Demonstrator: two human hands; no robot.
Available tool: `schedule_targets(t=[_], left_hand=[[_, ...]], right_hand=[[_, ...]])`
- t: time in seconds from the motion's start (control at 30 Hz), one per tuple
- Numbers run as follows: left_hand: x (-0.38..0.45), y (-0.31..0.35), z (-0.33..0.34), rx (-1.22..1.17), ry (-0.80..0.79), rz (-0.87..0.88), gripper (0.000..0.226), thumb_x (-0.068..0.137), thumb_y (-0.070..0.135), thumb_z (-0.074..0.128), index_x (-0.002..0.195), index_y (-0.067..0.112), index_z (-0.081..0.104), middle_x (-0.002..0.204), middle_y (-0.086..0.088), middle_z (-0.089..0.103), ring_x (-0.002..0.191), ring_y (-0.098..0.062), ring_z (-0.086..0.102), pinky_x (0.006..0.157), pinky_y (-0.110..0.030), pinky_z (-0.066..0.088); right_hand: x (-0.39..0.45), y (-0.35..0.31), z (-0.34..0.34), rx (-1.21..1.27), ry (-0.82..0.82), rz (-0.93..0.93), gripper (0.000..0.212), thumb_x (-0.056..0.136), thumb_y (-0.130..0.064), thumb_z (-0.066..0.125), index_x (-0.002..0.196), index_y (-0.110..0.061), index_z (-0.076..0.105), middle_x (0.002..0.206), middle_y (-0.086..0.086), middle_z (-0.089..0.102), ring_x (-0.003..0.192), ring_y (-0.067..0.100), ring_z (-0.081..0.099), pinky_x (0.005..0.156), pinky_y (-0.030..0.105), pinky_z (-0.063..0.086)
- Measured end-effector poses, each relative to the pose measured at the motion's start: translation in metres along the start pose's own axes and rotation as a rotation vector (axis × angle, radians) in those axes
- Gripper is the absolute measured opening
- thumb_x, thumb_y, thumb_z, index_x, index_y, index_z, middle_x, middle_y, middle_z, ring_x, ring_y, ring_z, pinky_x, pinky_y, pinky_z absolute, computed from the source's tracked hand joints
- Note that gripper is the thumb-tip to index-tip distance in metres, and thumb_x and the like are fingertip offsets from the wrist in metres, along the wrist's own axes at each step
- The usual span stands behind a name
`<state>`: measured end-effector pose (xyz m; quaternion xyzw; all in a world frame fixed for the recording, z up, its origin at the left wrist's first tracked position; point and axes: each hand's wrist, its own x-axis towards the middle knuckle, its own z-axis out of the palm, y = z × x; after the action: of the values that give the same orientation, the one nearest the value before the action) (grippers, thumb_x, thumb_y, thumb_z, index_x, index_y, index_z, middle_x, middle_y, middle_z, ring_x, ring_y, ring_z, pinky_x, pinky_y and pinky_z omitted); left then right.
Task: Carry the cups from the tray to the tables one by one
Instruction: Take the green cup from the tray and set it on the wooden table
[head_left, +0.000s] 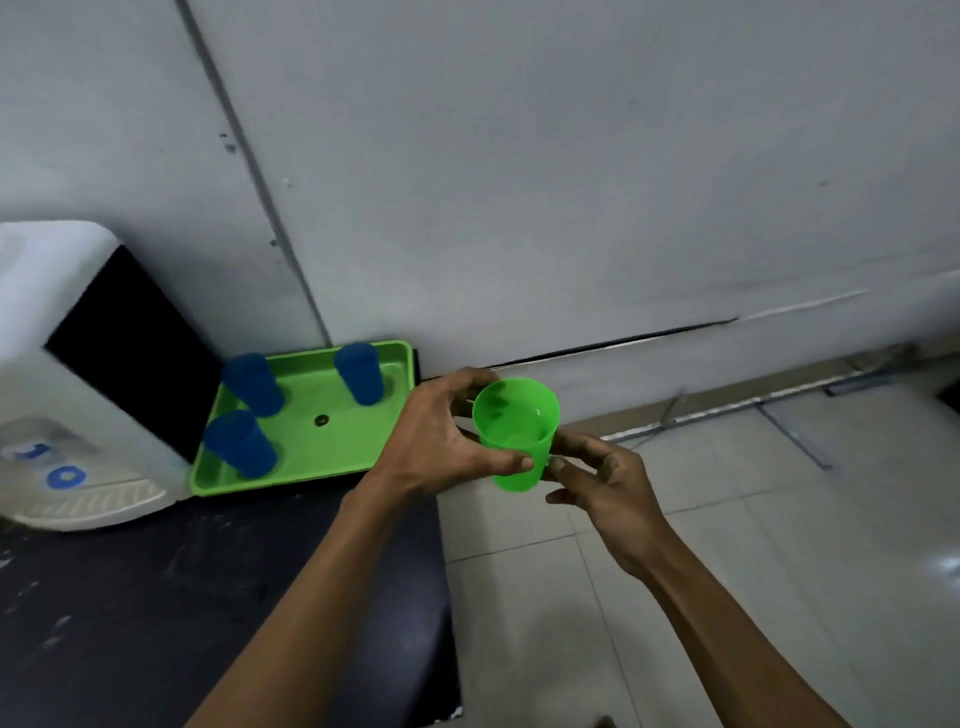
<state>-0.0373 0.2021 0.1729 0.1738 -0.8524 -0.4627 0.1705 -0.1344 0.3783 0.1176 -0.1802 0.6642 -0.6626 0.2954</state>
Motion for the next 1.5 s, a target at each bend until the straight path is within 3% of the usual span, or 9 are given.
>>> schedule_targets(t=[0.17,0.67,0.87,1.03,1.13,1.17,1.3,1.5], left_hand=[[0.012,0.049,0.064,-0.034,-0.146,0.097,0.068,0.047,0.03,0.096,0.109,0.023,0.069,0.098,0.007,0.072,0.091,-0.01,0.069,0.069,-0.038,0.062],[0.014,0.22,0.314,-0.117,-0.489,0.326,0.067,0.049,0.024,0.097,0.109,0.023,0.068,0.098,0.006,0.072,0.092,-0.01,0.069,0.068,-0.032,0.062],[0.005,0.283,0.416,-0.136,-0.694,0.43,0.073,0.048,0.025,0.096,0.115,0.022,0.066,0.104,0.005,0.072,0.098,-0.012,0.069,0.069,-0.032,0.062],[-0.007,0.333,0.492,-0.16,-0.893,0.529,0.069,0.048,0.019,0.097,0.11,0.024,0.067,0.101,0.006,0.072,0.096,-0.01,0.069,0.068,-0.03,0.062],[-0.018,0.36,0.538,-0.173,-1.025,0.609,0.069,0.048,0.019,0.097,0.109,0.026,0.066,0.1,0.006,0.071,0.096,-0.01,0.068,0.066,-0.028,0.061],[-0.021,0.368,0.551,-0.18,-1.057,0.636,0.07,0.048,0.02,0.097,0.11,0.025,0.066,0.1,0.006,0.071,0.095,-0.01,0.068,0.066,-0.027,0.061],[-0.038,0.4,0.607,-0.205,-1.237,0.755,0.073,0.047,0.022,0.098,0.113,0.023,0.066,0.102,0.007,0.07,0.097,-0.01,0.068,0.067,-0.029,0.062],[-0.072,0.439,0.668,-0.221,-1.491,0.896,0.074,0.048,0.024,0.098,0.114,0.024,0.065,0.103,0.008,0.07,0.097,-0.008,0.067,0.069,-0.027,0.061]], right_hand=[[-0.038,-0.007,-0.07,0.023,0.178,-0.028,0.024,0.089,0.003,0.062,0.104,-0.012,0.072,0.1,0.005,0.076,0.085,0.022,0.074,0.069,0.04,0.056],[-0.171,-0.016,-0.33,-0.005,0.583,-0.103,0.019,0.088,0.0,0.065,0.101,-0.011,0.073,0.096,0.001,0.077,0.081,0.018,0.074,0.07,0.041,0.058],[-0.238,-0.01,-0.411,0.014,0.805,-0.106,0.019,0.089,0.001,0.064,0.1,-0.012,0.072,0.096,0.0,0.076,0.08,0.014,0.073,0.07,0.041,0.058],[-0.29,-0.002,-0.455,0.034,1.022,-0.113,0.022,0.09,0.002,0.062,0.097,-0.016,0.071,0.094,-0.003,0.076,0.078,0.015,0.074,0.065,0.034,0.057],[-0.321,0.002,-0.475,0.054,1.163,-0.101,0.019,0.091,0.002,0.061,0.099,-0.014,0.069,0.09,-0.002,0.075,0.067,0.005,0.071,0.055,0.019,0.05],[-0.329,0.003,-0.481,0.06,1.201,-0.095,0.02,0.091,0.002,0.06,0.099,-0.014,0.069,0.091,0.0,0.074,0.067,0.005,0.071,0.054,0.019,0.05],[-0.361,0.015,-0.501,0.085,1.424,-0.104,0.022,0.089,0.004,0.062,0.101,-0.013,0.07,0.096,0.004,0.075,0.076,0.015,0.073,0.066,0.042,0.057],[-0.394,0.024,-0.506,0.157,1.727,-0.119,0.02,0.088,0.004,0.063,0.106,-0.003,0.071,0.096,0.01,0.077,0.079,0.015,0.073,0.063,0.025,0.056]])
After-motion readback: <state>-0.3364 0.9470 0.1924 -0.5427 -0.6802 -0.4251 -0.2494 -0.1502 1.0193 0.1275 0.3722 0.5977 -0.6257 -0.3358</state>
